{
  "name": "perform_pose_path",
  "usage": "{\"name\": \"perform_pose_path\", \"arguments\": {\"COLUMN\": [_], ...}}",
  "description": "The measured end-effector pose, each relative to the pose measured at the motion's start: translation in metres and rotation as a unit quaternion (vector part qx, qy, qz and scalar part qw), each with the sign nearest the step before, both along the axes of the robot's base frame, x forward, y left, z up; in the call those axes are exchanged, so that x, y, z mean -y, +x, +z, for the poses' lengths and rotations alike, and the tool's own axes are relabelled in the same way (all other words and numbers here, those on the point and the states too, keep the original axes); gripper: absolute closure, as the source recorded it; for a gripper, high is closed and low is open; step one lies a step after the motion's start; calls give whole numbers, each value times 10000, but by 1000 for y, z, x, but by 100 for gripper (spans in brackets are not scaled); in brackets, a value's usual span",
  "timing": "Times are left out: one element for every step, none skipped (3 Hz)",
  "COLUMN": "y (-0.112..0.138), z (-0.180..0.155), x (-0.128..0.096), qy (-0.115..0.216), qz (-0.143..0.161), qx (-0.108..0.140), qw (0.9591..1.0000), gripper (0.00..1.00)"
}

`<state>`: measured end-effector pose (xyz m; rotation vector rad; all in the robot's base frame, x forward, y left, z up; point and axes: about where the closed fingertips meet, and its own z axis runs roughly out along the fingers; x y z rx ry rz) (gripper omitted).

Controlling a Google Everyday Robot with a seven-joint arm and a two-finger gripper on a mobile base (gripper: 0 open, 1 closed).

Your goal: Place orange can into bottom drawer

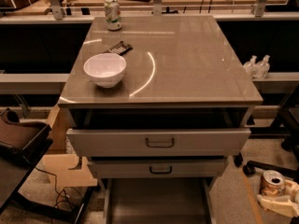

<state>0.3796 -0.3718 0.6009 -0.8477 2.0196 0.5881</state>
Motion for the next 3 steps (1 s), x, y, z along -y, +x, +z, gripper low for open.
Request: {"name": "perform_pose_path", "arguments": {"y": [1, -13, -38], "z": [-4, -40, -94], "x": [-6, -33, -77], "qy": [4, 246, 426], "qz": [46, 190, 493], "qx": [-7, -53, -274], "qw": [10000, 9995, 9975], "gripper": [100, 100, 100]}}
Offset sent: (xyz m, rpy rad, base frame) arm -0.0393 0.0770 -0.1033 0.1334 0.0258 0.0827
